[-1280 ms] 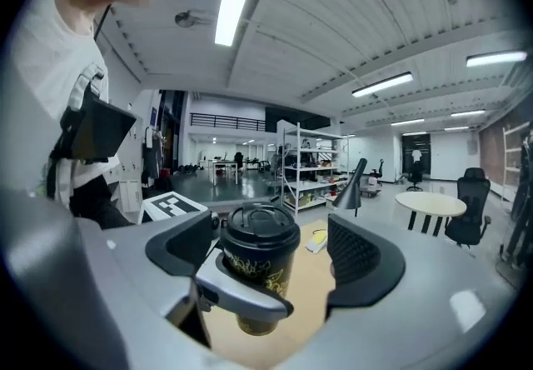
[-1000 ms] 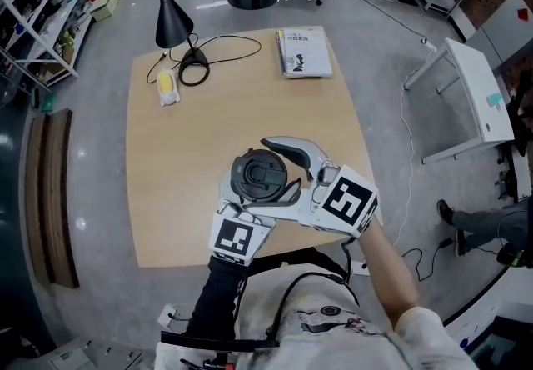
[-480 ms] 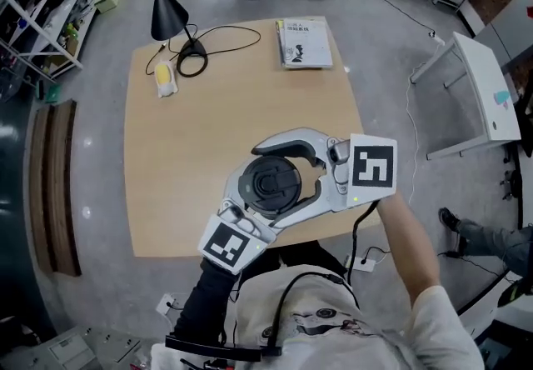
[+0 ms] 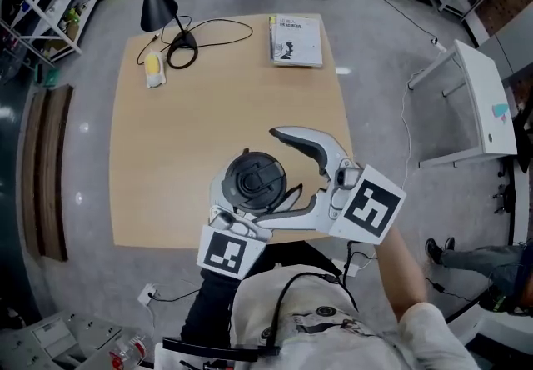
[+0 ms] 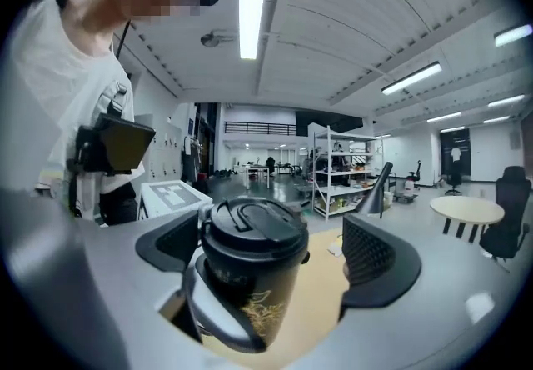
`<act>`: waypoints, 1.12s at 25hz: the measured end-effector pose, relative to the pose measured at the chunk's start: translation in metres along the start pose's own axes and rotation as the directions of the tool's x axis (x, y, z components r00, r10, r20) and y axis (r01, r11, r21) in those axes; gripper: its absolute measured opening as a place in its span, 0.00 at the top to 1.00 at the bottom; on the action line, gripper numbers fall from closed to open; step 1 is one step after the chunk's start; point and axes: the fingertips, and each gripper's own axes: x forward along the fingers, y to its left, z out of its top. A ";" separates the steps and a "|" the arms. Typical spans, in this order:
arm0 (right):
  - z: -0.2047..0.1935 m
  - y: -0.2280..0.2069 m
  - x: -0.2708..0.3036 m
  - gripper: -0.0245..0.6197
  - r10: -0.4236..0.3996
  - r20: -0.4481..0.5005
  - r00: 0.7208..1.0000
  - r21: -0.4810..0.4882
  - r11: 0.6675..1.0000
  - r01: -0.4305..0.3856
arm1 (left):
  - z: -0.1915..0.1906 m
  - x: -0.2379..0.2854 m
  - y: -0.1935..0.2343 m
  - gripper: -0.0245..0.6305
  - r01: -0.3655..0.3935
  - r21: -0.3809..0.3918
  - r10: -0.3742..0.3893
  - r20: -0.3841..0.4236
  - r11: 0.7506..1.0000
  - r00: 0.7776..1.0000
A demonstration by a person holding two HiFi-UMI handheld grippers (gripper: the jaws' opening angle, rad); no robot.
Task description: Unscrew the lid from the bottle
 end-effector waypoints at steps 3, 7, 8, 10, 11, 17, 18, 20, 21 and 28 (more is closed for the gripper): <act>-0.003 0.002 0.009 0.19 -0.063 0.025 0.998 0.026 0.998 0.062 | 0.001 0.007 0.003 0.30 -0.088 0.104 0.092 -0.028 0.991 0.995; 0.010 0.007 0.010 0.24 0.015 0.097 0.995 0.019 1.000 -0.017 | 0.007 0.010 -0.003 0.30 -0.057 0.059 0.057 0.001 0.997 0.998; 0.014 0.010 0.009 0.24 0.064 0.111 0.992 0.020 0.998 -0.067 | 0.009 0.010 -0.006 0.30 -0.023 0.051 0.022 0.008 0.998 1.000; 0.020 0.014 0.007 0.24 0.181 0.130 0.975 0.023 0.982 -0.186 | 0.014 0.009 -0.013 0.30 0.059 0.049 -0.060 0.019 0.997 0.998; 0.022 0.016 0.006 0.24 0.241 0.128 0.962 0.017 0.969 -0.245 | 0.017 0.008 -0.014 0.30 0.100 0.053 -0.101 0.024 0.994 0.995; 0.036 0.030 0.001 0.24 0.457 0.092 0.885 -0.024 0.889 -0.457 | 0.030 -0.003 -0.026 0.30 0.234 0.000 -0.234 0.049 0.972 0.971; 0.040 0.031 0.002 0.24 0.470 0.097 0.877 -0.024 0.882 -0.470 | 0.031 -0.005 -0.027 0.30 0.245 0.003 -0.245 0.047 0.969 0.968; 0.044 0.031 0.005 0.24 0.481 0.100 0.871 -0.032 0.876 -0.481 | 0.031 -0.007 -0.025 0.30 0.260 0.015 -0.260 0.040 0.966 0.965; 0.044 0.031 0.006 0.24 0.484 0.096 0.870 -0.037 0.875 -0.482 | 0.030 -0.008 -0.023 0.30 0.262 0.020 -0.263 0.037 0.965 0.964; 0.062 0.011 0.012 0.24 0.388 0.183 0.903 -0.015 0.920 -0.392 | 0.021 -0.014 0.003 0.30 0.229 -0.023 -0.228 0.037 0.973 0.973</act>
